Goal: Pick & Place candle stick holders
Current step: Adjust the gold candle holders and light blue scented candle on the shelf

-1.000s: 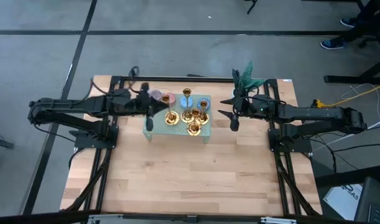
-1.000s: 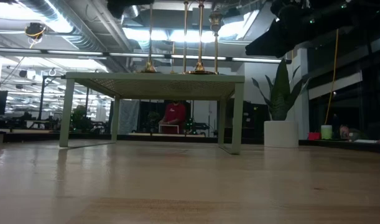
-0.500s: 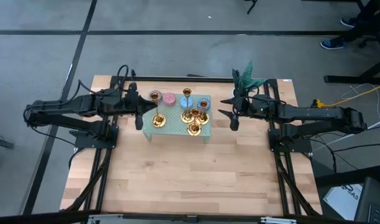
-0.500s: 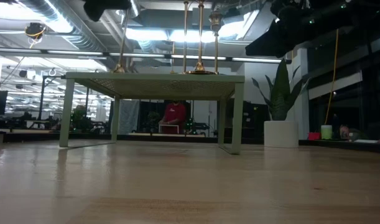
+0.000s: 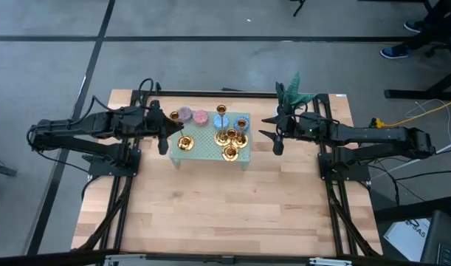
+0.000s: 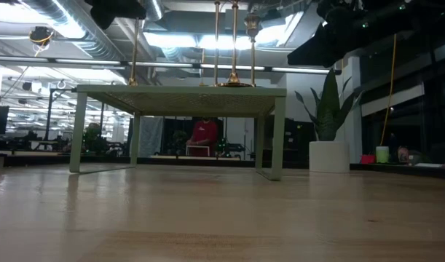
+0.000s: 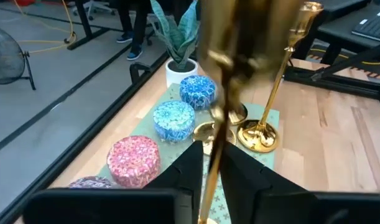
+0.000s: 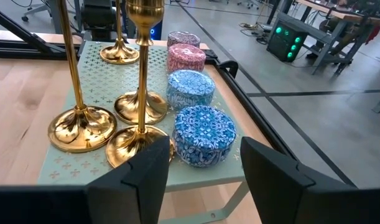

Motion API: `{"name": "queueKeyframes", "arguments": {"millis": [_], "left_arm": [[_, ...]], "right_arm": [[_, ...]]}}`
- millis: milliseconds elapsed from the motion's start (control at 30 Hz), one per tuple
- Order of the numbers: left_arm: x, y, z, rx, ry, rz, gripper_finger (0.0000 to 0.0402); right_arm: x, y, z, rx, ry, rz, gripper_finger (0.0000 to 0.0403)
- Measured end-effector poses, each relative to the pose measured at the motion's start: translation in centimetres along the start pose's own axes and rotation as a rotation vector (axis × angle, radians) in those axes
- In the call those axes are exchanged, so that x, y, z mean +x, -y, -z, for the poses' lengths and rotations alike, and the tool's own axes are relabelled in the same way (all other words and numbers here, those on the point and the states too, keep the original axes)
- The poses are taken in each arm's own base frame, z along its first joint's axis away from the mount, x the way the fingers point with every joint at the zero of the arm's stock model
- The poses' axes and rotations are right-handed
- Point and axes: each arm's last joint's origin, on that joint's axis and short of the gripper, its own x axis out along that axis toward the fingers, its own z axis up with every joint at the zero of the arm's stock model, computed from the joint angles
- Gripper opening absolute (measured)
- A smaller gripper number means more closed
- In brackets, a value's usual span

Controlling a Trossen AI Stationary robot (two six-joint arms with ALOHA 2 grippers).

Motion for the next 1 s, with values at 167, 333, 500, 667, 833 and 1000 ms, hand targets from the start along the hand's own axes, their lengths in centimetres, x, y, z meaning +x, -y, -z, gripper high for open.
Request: {"name": "queueKeyframes", "arguments": {"millis": [167,333,500,667,833,1000], "left_arm": [[-0.3,-0.1,-0.1,-0.005,0.02,0.0,0.0075],[-1.2,-0.3,-0.4,0.01,0.058,-0.009,0.0108],[-2.7,-0.7,-1.4,0.028,0.126,-0.033,0.0143],[-4.2,-0.8,-2.9,0.056,0.194,-0.031,0.0175],[-5.5,-0.8,-5.1,0.143,0.279,-0.037,0.0193],[-6.4,-0.9,-7.1,0.174,0.336,-0.1,0.02]], "right_arm": [[0.0,0.0,0.0,0.0,0.0,0.0,0.02],[0.0,0.0,0.0,0.0,0.0,0.0,0.02],[0.0,0.0,0.0,0.0,0.0,0.0,0.02],[0.0,0.0,0.0,0.0,0.0,0.0,0.02],[0.0,0.0,0.0,0.0,0.001,0.001,0.02],[-0.3,0.2,-1.6,0.054,-0.017,0.001,0.02]]}}
